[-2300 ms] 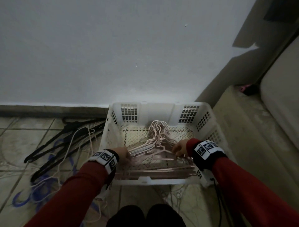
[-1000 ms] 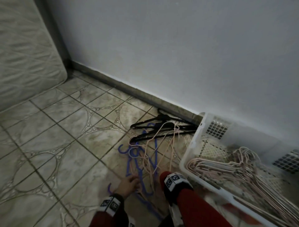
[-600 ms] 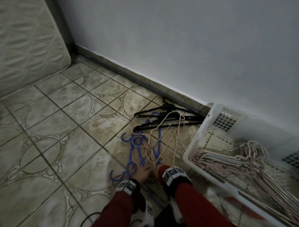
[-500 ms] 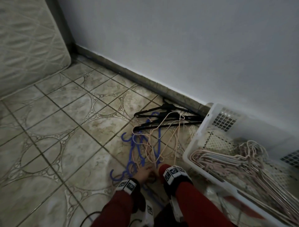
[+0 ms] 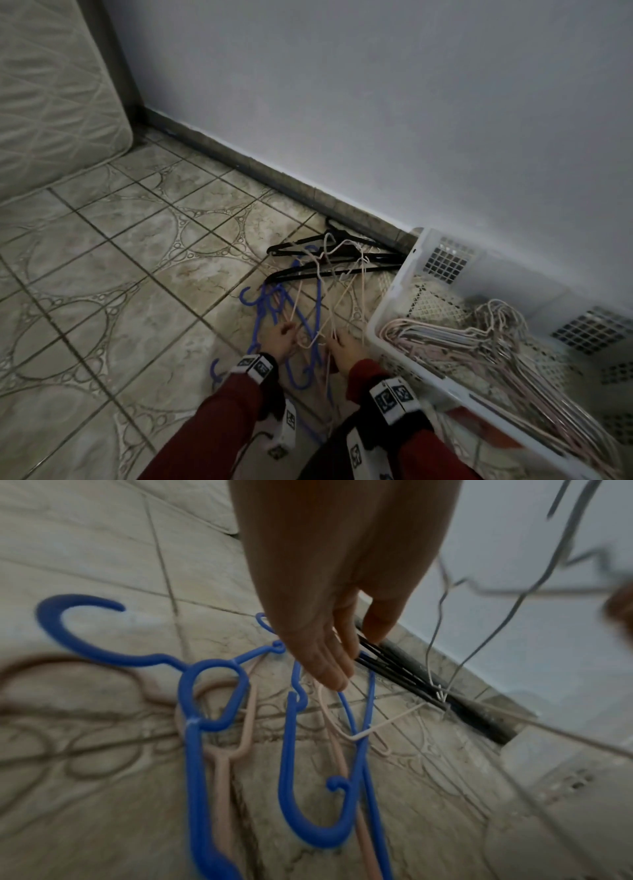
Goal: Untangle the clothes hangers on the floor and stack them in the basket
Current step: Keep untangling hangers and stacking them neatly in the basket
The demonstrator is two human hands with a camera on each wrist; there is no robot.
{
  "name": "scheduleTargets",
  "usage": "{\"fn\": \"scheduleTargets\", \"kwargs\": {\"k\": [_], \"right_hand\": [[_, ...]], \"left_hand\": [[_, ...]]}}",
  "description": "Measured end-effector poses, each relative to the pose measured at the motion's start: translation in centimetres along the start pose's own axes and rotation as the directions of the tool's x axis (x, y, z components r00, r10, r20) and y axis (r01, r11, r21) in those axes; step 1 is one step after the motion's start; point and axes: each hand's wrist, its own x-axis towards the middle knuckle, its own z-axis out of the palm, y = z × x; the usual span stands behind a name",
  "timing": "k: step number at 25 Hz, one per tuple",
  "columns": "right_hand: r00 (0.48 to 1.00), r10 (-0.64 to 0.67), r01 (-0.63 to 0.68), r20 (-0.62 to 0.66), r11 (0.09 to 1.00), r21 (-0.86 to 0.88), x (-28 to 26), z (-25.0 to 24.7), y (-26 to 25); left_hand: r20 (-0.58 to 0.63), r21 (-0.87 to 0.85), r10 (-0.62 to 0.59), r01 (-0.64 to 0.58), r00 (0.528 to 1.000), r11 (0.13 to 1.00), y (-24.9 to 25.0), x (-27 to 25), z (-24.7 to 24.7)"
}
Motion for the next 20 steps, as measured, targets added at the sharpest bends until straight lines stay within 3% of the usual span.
{"fn": "scheduleTargets", "kwargs": {"k": [4,13,15,16,18,20], "right_hand": [[0.986,-0.055,0.109,-0.155,0.924,0.367,-2.5,-0.6,0.4],[0.982,-0.002,0.12,-0.191,0.781,0.613,-4.7,-1.7,1.6],[0.981,0.009,0.116,-0.193,0.77,0.627,-4.8,-1.7,1.6],[0.98,0.008,0.12,-0.197,0.768,0.629,-5.0,-1.7,1.6],[0.976,0.021,0.124,-0.217,0.764,0.634,-5.5,-1.7,1.5],[0.965,0.041,0.137,-0.259,0.763,0.632,-6.2,-1.9,1.3]], "left_hand": [[-0.011,0.482,-0.016,0.02,1.0,0.876,1.9,1.2,0.6],[-0.116,0.469,-0.218,0.246,0.969,0.848,3.4,4.5,3.0],[-0.07,0.506,-0.246,0.247,0.967,0.827,3.1,5.2,3.4],[-0.018,0.442,-0.257,0.238,0.966,0.865,3.3,5.0,3.8],[0.076,0.474,-0.255,0.19,0.964,0.86,3.9,4.4,5.2],[0.081,0.525,-0.241,0.165,0.967,0.835,4.3,3.7,6.6]]}}
